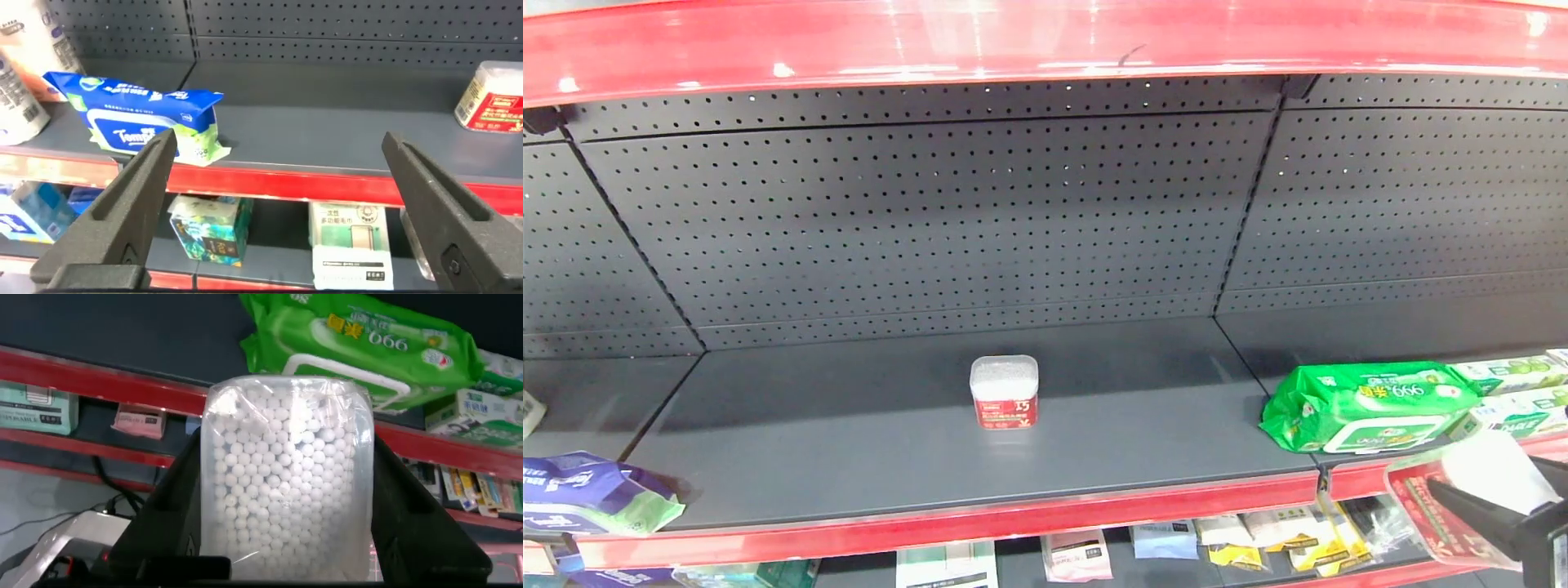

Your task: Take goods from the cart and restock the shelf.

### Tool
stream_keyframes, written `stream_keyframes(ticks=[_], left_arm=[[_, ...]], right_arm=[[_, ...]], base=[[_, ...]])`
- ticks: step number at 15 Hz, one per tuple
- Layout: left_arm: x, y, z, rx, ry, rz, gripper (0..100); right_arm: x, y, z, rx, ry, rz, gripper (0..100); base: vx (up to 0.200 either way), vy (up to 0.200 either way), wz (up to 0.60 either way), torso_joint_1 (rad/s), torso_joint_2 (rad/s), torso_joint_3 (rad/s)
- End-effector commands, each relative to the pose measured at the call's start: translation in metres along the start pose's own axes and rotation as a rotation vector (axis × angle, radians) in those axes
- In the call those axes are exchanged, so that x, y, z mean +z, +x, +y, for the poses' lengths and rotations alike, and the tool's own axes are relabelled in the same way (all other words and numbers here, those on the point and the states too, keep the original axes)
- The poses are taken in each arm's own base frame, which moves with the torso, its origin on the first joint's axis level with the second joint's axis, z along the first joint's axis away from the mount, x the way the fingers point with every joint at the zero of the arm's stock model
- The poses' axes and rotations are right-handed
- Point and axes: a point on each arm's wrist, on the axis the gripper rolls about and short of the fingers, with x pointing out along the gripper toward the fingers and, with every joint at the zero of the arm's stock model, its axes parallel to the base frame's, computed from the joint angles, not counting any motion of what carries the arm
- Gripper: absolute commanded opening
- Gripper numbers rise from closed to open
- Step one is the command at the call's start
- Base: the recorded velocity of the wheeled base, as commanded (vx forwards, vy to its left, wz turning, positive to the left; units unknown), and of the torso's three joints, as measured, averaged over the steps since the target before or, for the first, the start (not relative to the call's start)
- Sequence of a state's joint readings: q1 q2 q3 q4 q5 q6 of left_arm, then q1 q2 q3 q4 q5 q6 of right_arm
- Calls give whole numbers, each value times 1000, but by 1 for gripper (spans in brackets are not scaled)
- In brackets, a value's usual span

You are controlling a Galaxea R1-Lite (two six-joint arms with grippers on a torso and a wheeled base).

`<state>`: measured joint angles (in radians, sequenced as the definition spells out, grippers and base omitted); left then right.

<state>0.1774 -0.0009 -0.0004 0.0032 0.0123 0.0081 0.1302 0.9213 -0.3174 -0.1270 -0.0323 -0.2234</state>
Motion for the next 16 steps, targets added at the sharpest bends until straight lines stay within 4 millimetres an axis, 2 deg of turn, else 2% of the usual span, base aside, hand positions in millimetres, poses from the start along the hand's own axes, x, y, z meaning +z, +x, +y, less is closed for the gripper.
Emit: stream_keyframes(ticks=[1, 4, 5, 6, 7, 8, 9, 11, 13, 14, 16], left_arm=[[0, 0, -1, -29, 13, -1, 100], [1, 0, -1, -76, 16, -2, 100], [12, -4, -2, -91, 16, -42, 100], [49, -4, -1, -82, 7, -60, 100], [101, 18, -1, -56, -77, -2, 100], [123, 36, -1, -58, -91, 34, 100], [121, 56, -1, -58, -40, 125, 100], [114, 82, -2, -67, 67, 246, 100], [111, 111, -2, -103, 195, 339, 100], [106, 124, -4, -154, 230, 383, 100], [94, 141, -13, -403, 190, 445, 100]], right_arm=[[-11, -31, 0, -42, 15, -75, 0], [-24, -51, 3, -57, 31, -116, 0], [-26, -53, 3, -59, 46, -117, 0], [-28, -53, 3, -54, 48, -116, 0], [-31, -51, 4, -53, 45, -107, 0], [-33, -50, 5, -48, 40, -107, 0], [-34, -51, 5, -53, 41, -109, 0], [-34, -52, 5, -55, 45, -119, 0], [-44, -54, 8, -43, 45, -125, 0], [-50, -54, 10, -30, 38, -126, 0], [-52, -58, 9, -56, 46, -151, 0]], base=[[0, 0, 0, 0, 0, 0], [0, 0, 0, 0, 0, 0], [0, 0, 0, 0, 0, 0], [0, 0, 0, 0, 0, 0], [0, 0, 0, 0, 0, 0], [0, 0, 0, 0, 0, 0], [0, 0, 0, 0, 0, 0], [0, 0, 0, 0, 0, 0], [0, 0, 0, 0, 0, 0], [0, 0, 0, 0, 0, 0], [0, 0, 0, 0, 0, 0]])
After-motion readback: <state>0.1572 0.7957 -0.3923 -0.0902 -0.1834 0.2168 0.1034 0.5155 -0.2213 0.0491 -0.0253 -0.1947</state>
